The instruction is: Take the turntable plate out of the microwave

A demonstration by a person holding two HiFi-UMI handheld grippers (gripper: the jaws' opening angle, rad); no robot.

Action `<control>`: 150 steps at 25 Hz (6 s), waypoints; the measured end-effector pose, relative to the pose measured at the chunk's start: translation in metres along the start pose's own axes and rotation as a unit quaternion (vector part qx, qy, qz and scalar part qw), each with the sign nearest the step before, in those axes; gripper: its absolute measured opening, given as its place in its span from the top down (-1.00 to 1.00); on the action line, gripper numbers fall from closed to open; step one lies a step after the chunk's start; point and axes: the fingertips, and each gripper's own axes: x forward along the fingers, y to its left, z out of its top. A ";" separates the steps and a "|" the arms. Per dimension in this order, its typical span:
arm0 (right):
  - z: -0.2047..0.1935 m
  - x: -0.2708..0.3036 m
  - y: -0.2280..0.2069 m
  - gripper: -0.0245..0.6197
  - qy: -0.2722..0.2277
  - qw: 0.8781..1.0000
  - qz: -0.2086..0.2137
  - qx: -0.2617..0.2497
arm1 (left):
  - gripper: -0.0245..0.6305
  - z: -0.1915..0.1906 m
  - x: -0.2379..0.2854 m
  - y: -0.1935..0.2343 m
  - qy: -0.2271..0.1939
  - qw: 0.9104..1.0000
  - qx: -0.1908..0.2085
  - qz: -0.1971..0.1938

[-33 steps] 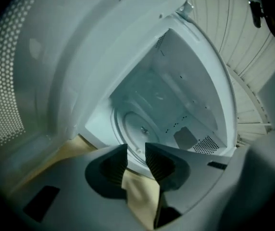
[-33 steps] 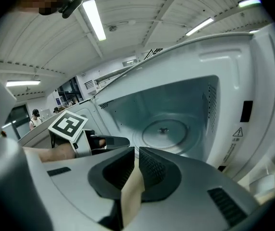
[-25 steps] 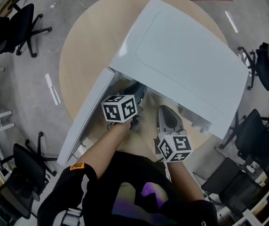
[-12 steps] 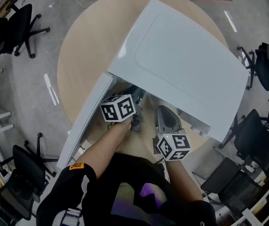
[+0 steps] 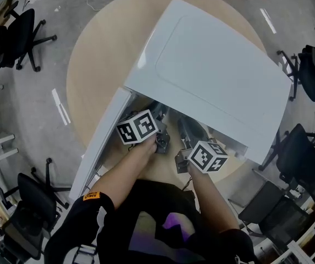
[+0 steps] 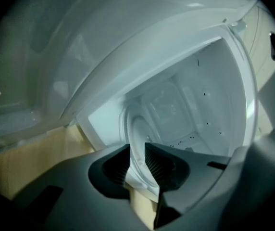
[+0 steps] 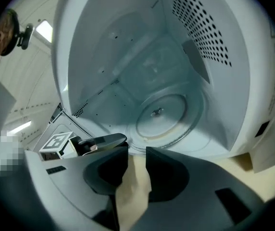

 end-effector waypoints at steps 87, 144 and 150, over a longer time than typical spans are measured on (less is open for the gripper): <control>0.020 0.023 -0.018 0.78 -0.135 0.905 0.112 0.388 | 0.55 -0.009 0.017 -0.013 0.046 0.997 -0.051 -0.033; -0.002 -0.079 0.069 0.69 -0.206 0.936 0.136 0.252 | 0.60 -0.037 -0.113 -0.073 0.015 0.987 -0.075 -0.142; -0.033 -0.100 0.081 0.69 -0.202 0.942 0.118 0.240 | 0.59 -0.051 -0.148 -0.068 0.017 0.985 -0.079 -0.150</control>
